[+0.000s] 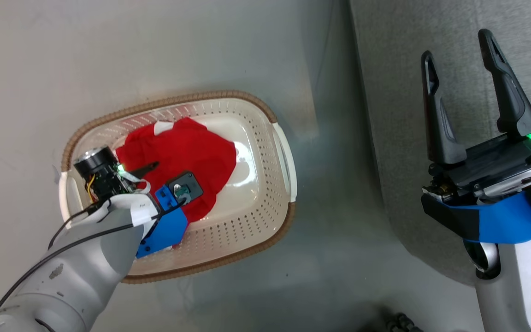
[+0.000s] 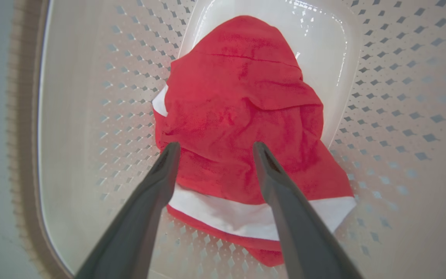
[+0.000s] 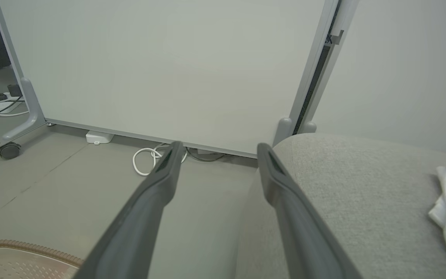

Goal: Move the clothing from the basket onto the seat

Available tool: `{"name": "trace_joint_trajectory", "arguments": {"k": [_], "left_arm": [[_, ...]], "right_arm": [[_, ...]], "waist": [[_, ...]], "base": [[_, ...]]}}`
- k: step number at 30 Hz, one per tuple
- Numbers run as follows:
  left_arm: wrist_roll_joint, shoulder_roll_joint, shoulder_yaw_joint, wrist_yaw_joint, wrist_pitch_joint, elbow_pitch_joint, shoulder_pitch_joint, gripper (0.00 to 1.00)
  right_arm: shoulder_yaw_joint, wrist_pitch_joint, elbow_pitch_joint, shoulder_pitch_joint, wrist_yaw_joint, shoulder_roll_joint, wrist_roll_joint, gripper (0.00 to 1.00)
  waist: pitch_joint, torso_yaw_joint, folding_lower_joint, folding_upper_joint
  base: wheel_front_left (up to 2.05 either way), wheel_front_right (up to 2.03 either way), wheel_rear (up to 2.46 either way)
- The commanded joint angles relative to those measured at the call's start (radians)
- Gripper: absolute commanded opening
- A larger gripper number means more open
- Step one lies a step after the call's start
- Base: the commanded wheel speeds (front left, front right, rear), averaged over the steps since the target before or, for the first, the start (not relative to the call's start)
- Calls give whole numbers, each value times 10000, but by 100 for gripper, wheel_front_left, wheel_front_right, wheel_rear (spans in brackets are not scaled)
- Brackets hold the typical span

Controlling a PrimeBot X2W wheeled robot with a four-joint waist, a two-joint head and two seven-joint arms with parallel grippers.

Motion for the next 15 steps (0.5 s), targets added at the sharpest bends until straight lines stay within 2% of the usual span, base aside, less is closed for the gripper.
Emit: {"name": "trace_joint_trajectory", "arguments": {"k": [1,15], "left_arm": [[-6,-2,-87,-2,81,3,-241,100],[-333,150,-303,-2,1307,84,-1070,100]], "right_arm": [[5,-5,-78,-171,1,-37,-62,100],[17,-4,-1065,-230,1,19,-258,100]], "waist": [[274,114,-1,0],[1692,111,-1,0]], "base": [[0,0,0],[0,0,0]]}}
